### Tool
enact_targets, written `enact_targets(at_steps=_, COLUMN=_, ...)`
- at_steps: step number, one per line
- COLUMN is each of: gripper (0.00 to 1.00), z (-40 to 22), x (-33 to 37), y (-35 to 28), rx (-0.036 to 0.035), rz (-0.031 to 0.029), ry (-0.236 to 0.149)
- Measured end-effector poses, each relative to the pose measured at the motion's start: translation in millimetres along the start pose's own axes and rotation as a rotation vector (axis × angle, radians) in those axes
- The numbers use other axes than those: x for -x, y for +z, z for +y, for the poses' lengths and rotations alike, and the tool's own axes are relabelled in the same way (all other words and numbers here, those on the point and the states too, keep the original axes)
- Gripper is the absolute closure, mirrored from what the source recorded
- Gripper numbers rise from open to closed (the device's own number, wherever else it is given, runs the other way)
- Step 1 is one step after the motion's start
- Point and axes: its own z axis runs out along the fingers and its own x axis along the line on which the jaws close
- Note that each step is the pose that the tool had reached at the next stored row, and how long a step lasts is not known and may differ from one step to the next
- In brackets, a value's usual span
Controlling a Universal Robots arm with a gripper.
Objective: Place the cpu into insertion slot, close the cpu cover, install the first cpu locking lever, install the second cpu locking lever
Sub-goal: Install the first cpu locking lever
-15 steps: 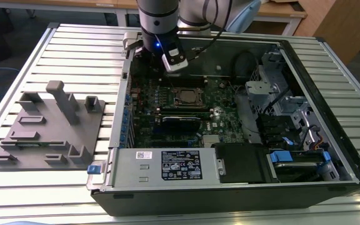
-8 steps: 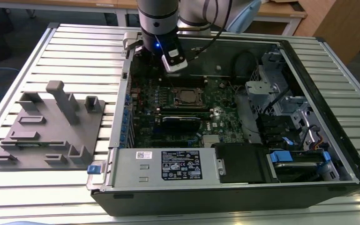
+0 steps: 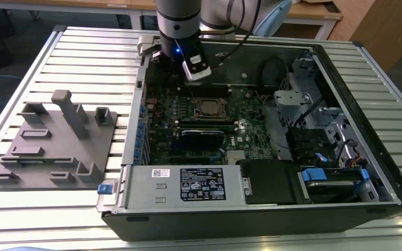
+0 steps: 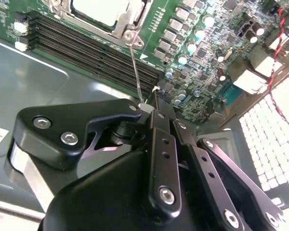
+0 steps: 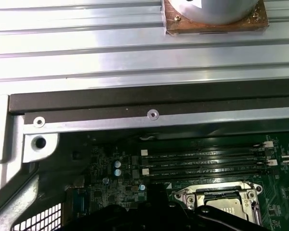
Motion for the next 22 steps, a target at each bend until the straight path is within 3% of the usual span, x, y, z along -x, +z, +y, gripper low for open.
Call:
enact_targets(at_steps=9, gripper=0.90, z=1.1, x=13.4, y=0.4, rx=-0.0001, rz=0.0001, ry=0.000)
enact_targets(at_steps=22, gripper=0.90, z=1.3, x=16.9, y=0.6, rx=-0.0001, rz=0.0000, ry=0.000)
